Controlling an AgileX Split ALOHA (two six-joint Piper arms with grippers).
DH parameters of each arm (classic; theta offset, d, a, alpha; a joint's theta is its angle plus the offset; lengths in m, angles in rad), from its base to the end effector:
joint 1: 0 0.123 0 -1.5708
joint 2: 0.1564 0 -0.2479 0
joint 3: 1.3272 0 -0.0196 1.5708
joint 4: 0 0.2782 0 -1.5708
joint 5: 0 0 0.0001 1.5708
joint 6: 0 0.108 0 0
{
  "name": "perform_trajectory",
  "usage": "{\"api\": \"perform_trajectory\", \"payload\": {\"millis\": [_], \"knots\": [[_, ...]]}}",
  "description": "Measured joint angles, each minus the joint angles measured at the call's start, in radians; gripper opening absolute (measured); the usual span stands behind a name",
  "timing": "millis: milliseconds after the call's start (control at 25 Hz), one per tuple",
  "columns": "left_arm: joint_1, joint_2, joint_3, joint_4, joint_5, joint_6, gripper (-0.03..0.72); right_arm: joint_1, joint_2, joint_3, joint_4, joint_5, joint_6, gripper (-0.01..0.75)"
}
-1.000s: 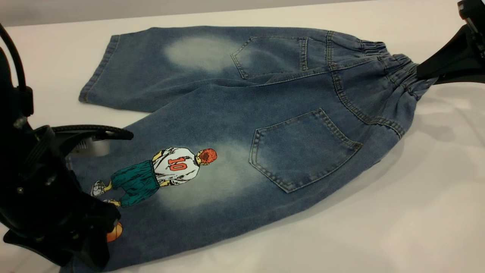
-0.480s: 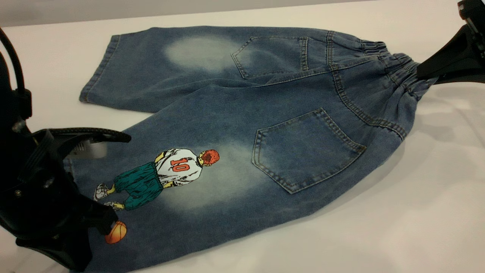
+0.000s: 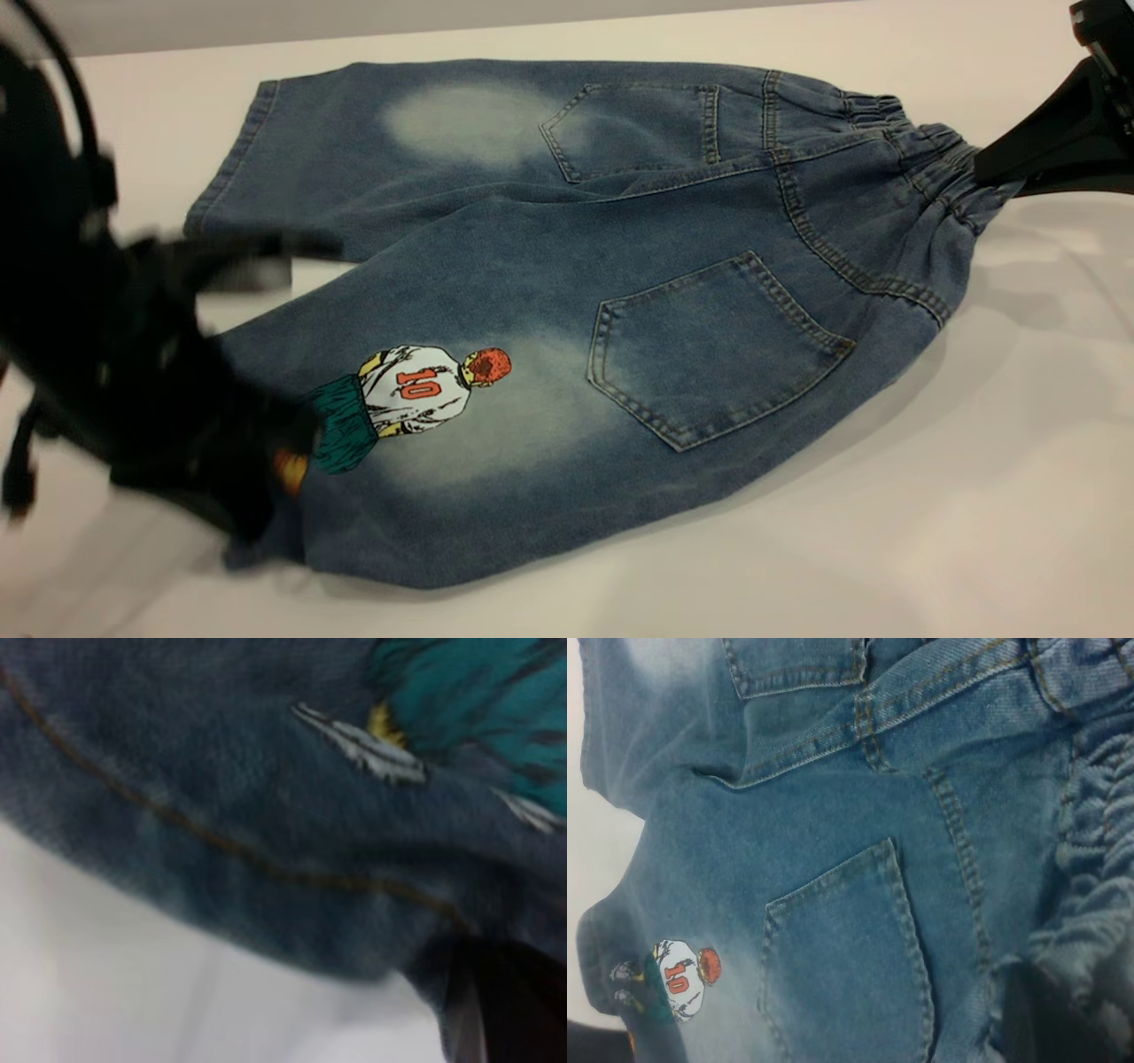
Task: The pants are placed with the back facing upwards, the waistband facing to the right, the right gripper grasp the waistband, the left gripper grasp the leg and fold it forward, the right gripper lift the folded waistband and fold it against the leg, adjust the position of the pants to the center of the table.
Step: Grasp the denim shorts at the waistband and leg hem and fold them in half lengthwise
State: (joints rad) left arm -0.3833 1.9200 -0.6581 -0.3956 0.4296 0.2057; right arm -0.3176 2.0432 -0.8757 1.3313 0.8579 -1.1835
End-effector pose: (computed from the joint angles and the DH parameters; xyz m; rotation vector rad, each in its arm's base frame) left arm 0.2207 -0.1077 -0.0158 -0.3477 -3.0660 0.2386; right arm 0.3196 -0.0214 0.0159 0.3247 2.5868 1.0868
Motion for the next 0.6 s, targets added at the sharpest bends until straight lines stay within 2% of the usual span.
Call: {"api": "perform_trajectory", "payload": {"millis": [280, 600], "knots": [[0.0, -0.116, -0.004, 0.03, 0.151, 0.0, 0.027, 0.0, 0.0, 0.0, 0.0, 0.0, 0.0, 0.026], [0.0, -0.283, -0.004, 0.032, 0.214, -0.001, 0.027, 0.0, 0.0, -0.017, 0.004, 0.021, 0.002, 0.026]]}}
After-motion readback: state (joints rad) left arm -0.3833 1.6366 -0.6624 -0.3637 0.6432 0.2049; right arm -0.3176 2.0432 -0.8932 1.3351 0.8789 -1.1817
